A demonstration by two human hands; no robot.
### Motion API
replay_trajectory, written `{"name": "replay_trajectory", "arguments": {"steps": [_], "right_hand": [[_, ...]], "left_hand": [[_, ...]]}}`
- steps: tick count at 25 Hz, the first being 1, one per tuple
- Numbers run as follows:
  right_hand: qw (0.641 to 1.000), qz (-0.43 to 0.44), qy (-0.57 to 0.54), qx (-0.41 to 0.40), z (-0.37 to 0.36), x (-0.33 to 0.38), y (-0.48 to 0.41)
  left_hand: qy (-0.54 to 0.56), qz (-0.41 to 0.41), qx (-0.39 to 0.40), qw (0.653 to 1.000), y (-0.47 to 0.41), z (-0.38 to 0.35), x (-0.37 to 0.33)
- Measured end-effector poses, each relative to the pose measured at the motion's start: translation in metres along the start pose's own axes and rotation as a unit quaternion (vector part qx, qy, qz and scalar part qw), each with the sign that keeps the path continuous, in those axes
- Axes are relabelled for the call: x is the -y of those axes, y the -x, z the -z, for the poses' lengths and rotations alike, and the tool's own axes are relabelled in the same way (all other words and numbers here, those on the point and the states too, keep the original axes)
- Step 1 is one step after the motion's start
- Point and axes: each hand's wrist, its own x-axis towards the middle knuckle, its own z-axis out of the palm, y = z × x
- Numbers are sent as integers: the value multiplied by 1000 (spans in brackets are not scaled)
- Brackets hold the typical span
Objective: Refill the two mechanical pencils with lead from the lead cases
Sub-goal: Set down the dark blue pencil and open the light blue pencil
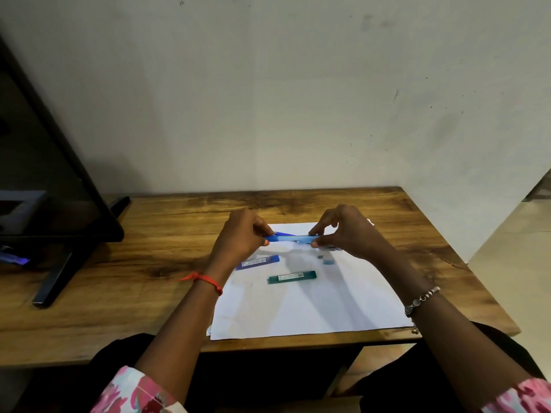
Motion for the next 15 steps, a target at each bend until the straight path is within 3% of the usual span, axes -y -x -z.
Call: {"name": "replay_trajectory", "arguments": {"steps": [7,15], "right_hand": [[997,-32,53,45,-21,0,-6],[997,-34,57,46,-20,1,-7]], "left_hand": [[-116,-1,-5,993,-3,-15,10],[-104,11,4,995,-4,-11,10]]}}
